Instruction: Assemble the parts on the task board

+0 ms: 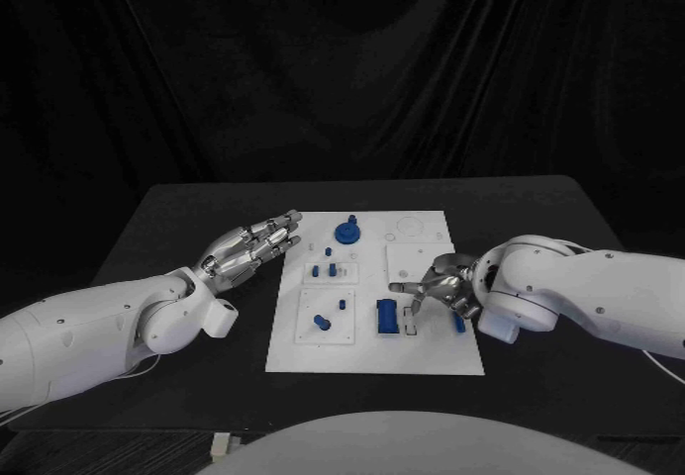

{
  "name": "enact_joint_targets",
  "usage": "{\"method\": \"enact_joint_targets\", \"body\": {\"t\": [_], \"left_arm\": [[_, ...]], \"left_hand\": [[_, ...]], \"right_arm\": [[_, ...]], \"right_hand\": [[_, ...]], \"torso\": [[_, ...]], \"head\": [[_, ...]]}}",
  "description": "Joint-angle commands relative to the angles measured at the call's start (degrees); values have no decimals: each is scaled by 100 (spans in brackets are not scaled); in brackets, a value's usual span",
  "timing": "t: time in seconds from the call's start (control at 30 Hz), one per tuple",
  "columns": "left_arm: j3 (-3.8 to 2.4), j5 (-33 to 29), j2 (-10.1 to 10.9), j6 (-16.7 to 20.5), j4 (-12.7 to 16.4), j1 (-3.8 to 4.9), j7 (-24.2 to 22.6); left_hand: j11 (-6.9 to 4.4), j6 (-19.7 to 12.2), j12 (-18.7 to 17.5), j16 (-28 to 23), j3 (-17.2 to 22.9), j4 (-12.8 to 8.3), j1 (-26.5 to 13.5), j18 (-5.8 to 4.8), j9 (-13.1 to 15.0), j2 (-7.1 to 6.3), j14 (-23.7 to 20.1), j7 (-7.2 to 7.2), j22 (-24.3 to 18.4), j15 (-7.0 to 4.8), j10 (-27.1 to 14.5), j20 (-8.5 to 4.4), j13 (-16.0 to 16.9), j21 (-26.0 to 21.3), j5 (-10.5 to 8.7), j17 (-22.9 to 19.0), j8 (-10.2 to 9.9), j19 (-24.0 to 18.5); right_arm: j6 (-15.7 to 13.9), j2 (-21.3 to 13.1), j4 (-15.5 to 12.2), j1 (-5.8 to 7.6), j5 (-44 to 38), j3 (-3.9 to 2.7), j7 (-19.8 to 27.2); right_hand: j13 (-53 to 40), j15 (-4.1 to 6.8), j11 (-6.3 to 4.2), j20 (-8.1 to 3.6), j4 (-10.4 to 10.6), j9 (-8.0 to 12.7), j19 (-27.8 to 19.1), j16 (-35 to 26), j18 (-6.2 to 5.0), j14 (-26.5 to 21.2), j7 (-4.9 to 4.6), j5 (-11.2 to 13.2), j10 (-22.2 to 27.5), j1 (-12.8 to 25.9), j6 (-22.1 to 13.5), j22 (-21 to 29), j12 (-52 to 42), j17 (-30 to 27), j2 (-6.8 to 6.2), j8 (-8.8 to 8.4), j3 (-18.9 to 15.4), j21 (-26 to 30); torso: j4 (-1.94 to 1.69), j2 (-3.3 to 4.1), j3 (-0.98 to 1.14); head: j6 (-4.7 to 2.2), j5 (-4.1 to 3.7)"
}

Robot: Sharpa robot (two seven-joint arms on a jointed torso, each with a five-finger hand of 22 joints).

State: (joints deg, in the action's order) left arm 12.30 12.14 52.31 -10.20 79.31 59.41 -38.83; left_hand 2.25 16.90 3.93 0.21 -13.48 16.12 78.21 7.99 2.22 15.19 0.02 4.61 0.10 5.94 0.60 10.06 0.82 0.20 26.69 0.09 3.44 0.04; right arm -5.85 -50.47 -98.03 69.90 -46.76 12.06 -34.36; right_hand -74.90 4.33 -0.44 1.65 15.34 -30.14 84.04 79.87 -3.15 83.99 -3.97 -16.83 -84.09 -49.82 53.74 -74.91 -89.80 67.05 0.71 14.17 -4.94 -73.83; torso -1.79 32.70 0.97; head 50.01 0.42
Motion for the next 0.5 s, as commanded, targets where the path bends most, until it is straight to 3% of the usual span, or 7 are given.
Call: {"method": "enact_joint_targets", "body": {"t": [0.03,0.13,0.23,0.27,0.3,0.4,0.5], "left_arm": [[-6,-6,-6,-76,1,-8,-296],[-6,-6,-7,-70,-1,-8,-294],[-6,-6,-9,-67,-4,-8,-291],[-6,-6,-14,-68,-9,-8,-290],[-6,-6,-18,-67,-11,-8,-290],[-6,-6,-35,-67,-16,-9,-288],[-6,-6,-53,-70,-23,-9,-285]], "left_hand": [[25,-53,20,-21,34,1,68,8,-6,6,-2,-2,5,52,-1,39,1,-7,21,-9,31,8],[24,-59,20,-21,35,0,71,8,-7,6,-2,-5,6,55,-1,41,1,-6,24,-9,30,9],[24,-59,20,-21,35,0,71,8,-7,6,-2,-5,6,55,-1,41,1,-6,24,-9,30,9],[23,-54,26,-21,35,0,73,8,-6,5,-2,-6,7,55,-1,43,2,-5,25,-9,31,10],[23,-54,26,-21,35,0,73,8,-6,5,-2,-6,7,55,-1,43,2,-5,25,-9,31,10],[23,-54,26,-21,35,0,73,8,-6,5,-2,-6,7,55,-1,43,2,-5,25,-9,31,10],[23,-60,26,-21,36,-1,75,8,-7,3,-2,-7,9,55,-1,46,3,-4,27,-9,31,11]], "right_arm": [[-65,-171,-108,233,300,-15,20],[168,-338,-160,387,398,-15,-41],[380,-442,-180,442,415,-14,-90],[469,-483,-184,438,352,-14,-110],[511,-508,-187,428,293,-14,-120],[621,-590,-191,372,0,-13,-154],[658,-656,-180,324,-355,-13,-184]], "right_hand": [[-1510,14,-13,3,-152,15,141,14,-24,243,1,-535,-591,-349,7,-1056,-20,21,-52,33,-21,-71],[-1510,29,-33,-8,-367,-40,155,27,-17,247,26,-728,-591,-720,34,-1069,-20,36,-47,166,-14,-113],[-1510,46,-57,-21,-457,-123,170,65,-8,263,54,-686,-591,-858,71,-1082,-20,107,-59,303,-53,-156],[-1510,98,-132,-79,-588,-359,260,121,41,286,127,-171,-591,-1058,126,-1155,-20,177,-7,623,-66,-412],[-1510,117,-139,-81,-605,-417,265,128,46,287,145,-38,-591,-1079,143,-1158,-20,186,9,701,-62,-426],[-1510,165,-195,-128,-646,-683,287,141,57,286,228,313,-591,-1092,225,-1173,-20,187,11,1028,-91,-492],[-1510,221,-270,-178,-673,-982,296,136,63,278,296,346,-591,-1096,229,-1179,-20,152,50,1341,-106,-523]], "torso": [[0,-2,-1],[-2,1,0],[4,-1,0],[4,-3,-1],[-1,-4,-1],[4,-6,-2],[-2,-12,-4]], "head": [[-1,-2],[-1,-20],[-1,-30],[-1,-38],[-1,-38],[-1,-37],[-1,-54]]}}
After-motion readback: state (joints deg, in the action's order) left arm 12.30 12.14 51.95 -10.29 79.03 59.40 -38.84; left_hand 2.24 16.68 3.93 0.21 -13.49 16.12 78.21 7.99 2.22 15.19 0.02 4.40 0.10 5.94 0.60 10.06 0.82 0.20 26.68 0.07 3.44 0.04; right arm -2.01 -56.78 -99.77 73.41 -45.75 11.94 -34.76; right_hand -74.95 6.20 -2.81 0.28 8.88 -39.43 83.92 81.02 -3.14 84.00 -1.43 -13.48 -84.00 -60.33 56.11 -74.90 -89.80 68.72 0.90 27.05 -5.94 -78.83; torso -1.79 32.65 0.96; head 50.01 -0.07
